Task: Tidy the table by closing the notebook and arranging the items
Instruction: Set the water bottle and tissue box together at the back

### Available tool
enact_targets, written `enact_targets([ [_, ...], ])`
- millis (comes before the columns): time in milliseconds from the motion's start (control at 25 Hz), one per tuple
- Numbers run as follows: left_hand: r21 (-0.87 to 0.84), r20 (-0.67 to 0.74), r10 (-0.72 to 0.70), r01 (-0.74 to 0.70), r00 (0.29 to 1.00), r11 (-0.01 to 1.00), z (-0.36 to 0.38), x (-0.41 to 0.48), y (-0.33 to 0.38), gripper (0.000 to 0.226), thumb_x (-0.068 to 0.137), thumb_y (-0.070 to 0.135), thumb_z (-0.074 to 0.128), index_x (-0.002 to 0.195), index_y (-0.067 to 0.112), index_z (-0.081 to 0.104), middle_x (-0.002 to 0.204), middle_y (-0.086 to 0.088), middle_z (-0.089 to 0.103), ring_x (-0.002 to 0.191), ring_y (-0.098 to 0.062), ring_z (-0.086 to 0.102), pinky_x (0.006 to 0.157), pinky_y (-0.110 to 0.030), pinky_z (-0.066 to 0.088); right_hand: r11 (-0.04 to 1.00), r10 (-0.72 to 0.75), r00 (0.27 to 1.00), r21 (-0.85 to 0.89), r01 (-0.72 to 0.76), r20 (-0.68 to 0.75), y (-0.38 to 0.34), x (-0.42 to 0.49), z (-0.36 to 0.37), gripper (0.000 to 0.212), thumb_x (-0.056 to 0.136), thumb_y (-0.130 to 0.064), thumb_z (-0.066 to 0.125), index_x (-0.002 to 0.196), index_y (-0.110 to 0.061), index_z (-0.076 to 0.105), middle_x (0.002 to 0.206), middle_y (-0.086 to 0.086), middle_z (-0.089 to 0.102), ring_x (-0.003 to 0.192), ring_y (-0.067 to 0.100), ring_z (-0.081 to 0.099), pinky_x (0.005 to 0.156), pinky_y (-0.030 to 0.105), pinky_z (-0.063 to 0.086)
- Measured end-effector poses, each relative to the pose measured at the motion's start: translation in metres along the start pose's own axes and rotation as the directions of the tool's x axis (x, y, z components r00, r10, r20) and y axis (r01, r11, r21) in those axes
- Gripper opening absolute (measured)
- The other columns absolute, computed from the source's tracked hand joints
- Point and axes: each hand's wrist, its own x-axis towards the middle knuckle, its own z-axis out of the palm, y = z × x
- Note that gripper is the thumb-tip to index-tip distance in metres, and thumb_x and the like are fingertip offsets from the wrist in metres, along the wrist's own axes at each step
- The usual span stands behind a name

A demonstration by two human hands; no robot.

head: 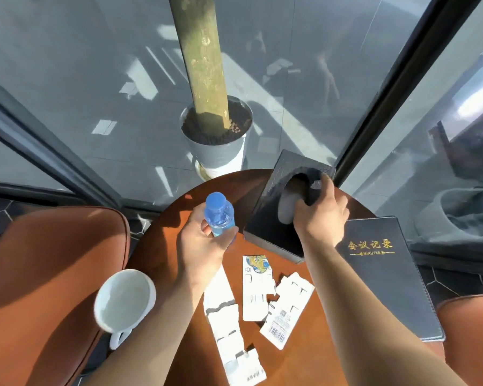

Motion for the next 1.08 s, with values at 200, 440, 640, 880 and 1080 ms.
enact_targets([
  [200, 0.09, -0.018, -0.018, 0.02, 1.0, 0.996, 0.002, -0.006, 0.005, 0.058, 0.076, 0.013, 0.082, 0.127, 0.017, 0.055, 0.12, 0.005, 0.065, 0.112, -0.008, 0.062, 0.097, -0.017, 0.047, 0.986, 0.141, 0.988, 0.094, -0.135, -0.06, -0.006, 0.001, 0.022, 0.066, 0.088, -0.029, 0.057, 0.149, -0.038, 0.032, 0.135, 0.011, 0.041, 0.124, 0.034, 0.036, 0.086, 0.045, 0.046],
  [440, 0.091, -0.124, -0.163, 0.175, 0.979, 0.98, 0.028, -0.074, 0.018, 0.043, 0.081, 0.008, 0.074, 0.117, 0.023, 0.055, 0.114, -0.001, 0.066, 0.105, -0.014, 0.065, 0.083, -0.021, 0.053, 0.992, -0.125, 0.991, -0.005, 0.125, -0.041, 0.014, 0.023, -0.001, 0.079, 0.088, -0.038, 0.065, 0.155, -0.022, 0.027, 0.158, 0.008, 0.027, 0.137, 0.036, 0.029, 0.108, 0.047, 0.035],
  [640, -0.14, 0.145, -0.473, 0.491, 0.869, 0.86, 0.076, -0.063, 0.043, 0.051, 0.083, 0.028, 0.071, 0.126, 0.039, 0.046, 0.118, 0.022, 0.054, 0.104, 0.001, 0.055, 0.067, -0.006, 0.047, 0.957, -0.283, 0.946, -0.017, 0.289, 0.159, 0.014, 0.061, -0.015, 0.06, 0.093, -0.035, 0.062, 0.145, -0.012, 0.042, 0.147, 0.011, 0.045, 0.133, 0.03, 0.042, 0.102, 0.039, 0.039],
  [880, -0.129, 0.04, -0.415, 0.417, 0.909, 0.9, 0.079, -0.045, 0.038, 0.072, 0.074, 0.029, 0.065, 0.142, 0.021, 0.043, 0.146, 0.0, 0.048, 0.13, -0.017, 0.049, 0.087, -0.023, 0.053, 0.961, -0.225, 0.962, -0.125, 0.245, 0.155, 0.017, 0.059, -0.026, 0.037, 0.088, -0.04, 0.061, 0.108, -0.009, 0.057, 0.114, 0.012, 0.054, 0.099, 0.035, 0.057, 0.08, 0.043, 0.052],
  [1080, 0.092, -0.033, -0.252, 0.254, 0.967, 0.963, 0.081, -0.07, 0.028, 0.066, 0.087, 0.013, 0.07, 0.145, 0.019, 0.039, 0.149, -0.004, 0.044, 0.137, -0.019, 0.043, 0.109, -0.046, 0.044, 0.932, -0.26, 0.947, -0.208, 0.298, 0.19, 0.028, 0.042, -0.034, 0.058, 0.089, -0.051, 0.062, 0.131, -0.013, 0.052, 0.122, 0.014, 0.054, 0.11, 0.035, 0.055, 0.091, 0.048, 0.052],
])
